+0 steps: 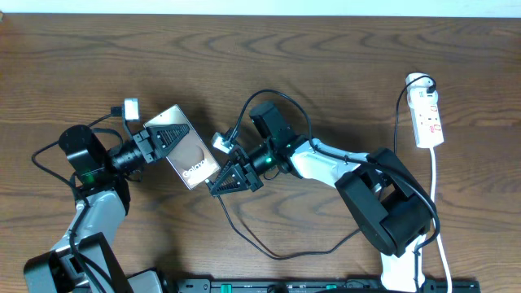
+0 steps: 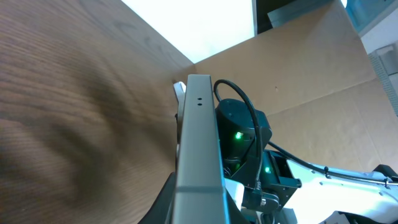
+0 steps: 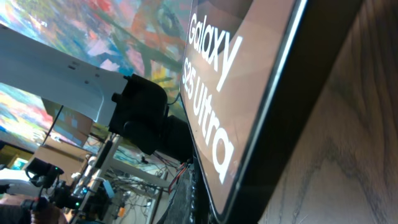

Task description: Plug charger to phone and switch on socket

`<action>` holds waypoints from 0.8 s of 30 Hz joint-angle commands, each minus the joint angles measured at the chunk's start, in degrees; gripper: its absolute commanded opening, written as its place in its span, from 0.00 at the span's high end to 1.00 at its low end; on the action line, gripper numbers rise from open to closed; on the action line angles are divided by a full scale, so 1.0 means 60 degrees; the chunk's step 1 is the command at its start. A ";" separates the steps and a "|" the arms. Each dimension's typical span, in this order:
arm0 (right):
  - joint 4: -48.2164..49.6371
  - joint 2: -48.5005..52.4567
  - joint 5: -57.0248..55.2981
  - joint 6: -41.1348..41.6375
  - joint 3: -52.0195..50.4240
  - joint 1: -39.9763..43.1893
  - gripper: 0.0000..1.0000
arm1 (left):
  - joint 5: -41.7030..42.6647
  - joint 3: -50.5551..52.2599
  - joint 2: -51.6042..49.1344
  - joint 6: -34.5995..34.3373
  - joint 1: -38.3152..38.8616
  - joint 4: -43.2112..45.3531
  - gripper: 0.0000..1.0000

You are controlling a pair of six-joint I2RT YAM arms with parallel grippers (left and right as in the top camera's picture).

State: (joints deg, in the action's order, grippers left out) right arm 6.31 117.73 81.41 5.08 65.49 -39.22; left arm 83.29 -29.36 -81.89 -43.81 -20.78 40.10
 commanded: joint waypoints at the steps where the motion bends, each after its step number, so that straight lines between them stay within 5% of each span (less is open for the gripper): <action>1: 0.0117 0.0047 -0.0080 0.0117 0.0062 0.0127 0.99 | 0.0801 0.0007 0.0025 0.0007 0.0102 -0.0029 0.93; 24: 0.0976 0.0047 -0.0084 0.1636 0.0062 0.0127 0.99 | 0.1042 0.0007 0.0025 0.0346 0.0102 -0.0022 0.93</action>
State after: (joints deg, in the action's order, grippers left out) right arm 10.79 117.75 81.91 12.62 64.97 -39.22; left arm 83.55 -29.36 -81.89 -43.22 -20.80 40.14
